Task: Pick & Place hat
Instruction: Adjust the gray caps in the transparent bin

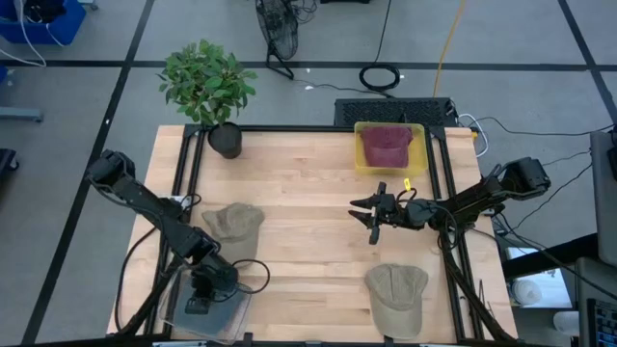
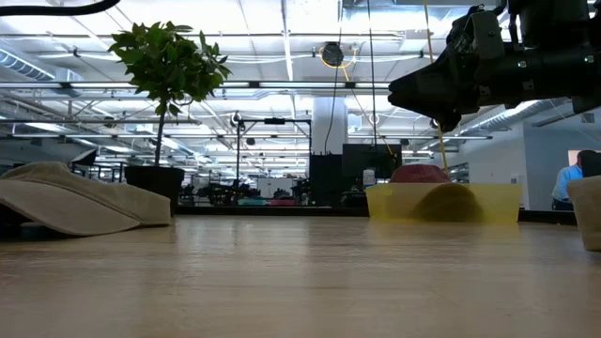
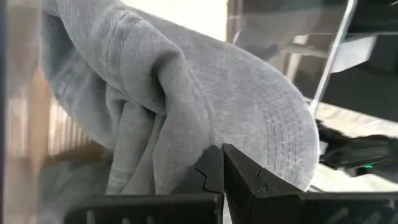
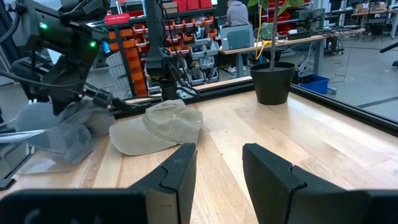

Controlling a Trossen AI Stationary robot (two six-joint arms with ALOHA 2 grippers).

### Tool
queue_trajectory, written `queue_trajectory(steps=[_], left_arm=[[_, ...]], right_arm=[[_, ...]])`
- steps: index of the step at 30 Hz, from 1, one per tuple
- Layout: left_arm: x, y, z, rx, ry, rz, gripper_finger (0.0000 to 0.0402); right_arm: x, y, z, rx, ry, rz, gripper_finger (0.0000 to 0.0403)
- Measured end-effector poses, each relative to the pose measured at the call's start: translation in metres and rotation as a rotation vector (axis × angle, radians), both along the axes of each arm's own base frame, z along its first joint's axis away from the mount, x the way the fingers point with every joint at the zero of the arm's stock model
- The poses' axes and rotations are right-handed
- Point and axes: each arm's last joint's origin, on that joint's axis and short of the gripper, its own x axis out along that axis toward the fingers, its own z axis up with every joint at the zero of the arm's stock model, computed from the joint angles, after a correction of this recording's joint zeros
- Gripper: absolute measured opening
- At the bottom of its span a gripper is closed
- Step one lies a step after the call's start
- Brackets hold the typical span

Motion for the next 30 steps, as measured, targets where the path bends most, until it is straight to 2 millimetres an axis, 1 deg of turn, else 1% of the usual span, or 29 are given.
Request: queue_trajectory(steps=[3,6,11,15,19,22,25,28,30], left_arm=[[0.000,0.002,-0.001,0.041,-0.040,-0.014,0.0011],[0.000,0.003,-0.002,0.085,-0.088,-0.015,0.0006],[0.002,0.004,-0.003,0.125,-0.117,0.002,0.0010],[0.005,0.008,-0.004,0.154,-0.095,0.093,0.0017],[0.013,0.008,-0.002,0.172,-0.126,0.225,0.0014],[0.019,0.006,0.000,0.133,-0.149,0.295,0.0005],[0.025,0.006,0.003,0.043,-0.146,0.305,0.0007],[0.026,0.007,0.012,-0.045,-0.108,0.309,0.0017],[0.025,0.008,0.017,-0.068,-0.102,0.317,0.0019]], right_arm=[[0.000,0.000,0.000,0.000,0.000,0.000,0.0121],[0.000,0.000,0.000,0.000,0.000,0.000,0.0121],[0.000,0.000,0.000,0.000,0.000,0.000,0.0121],[0.000,0.000,0.000,0.000,0.000,0.000,0.0121],[0.000,0.000,0.000,0.000,0.000,0.000,0.0121],[0.000,0.000,0.000,0.000,0.000,0.000,0.0121],[0.000,0.000,0.000,0.000,0.000,0.000,0.0121],[0.000,0.000,0.000,0.000,0.000,0.000,0.0121],[0.000,0.000,0.000,0.000,-0.001,0.000,0.0121]])
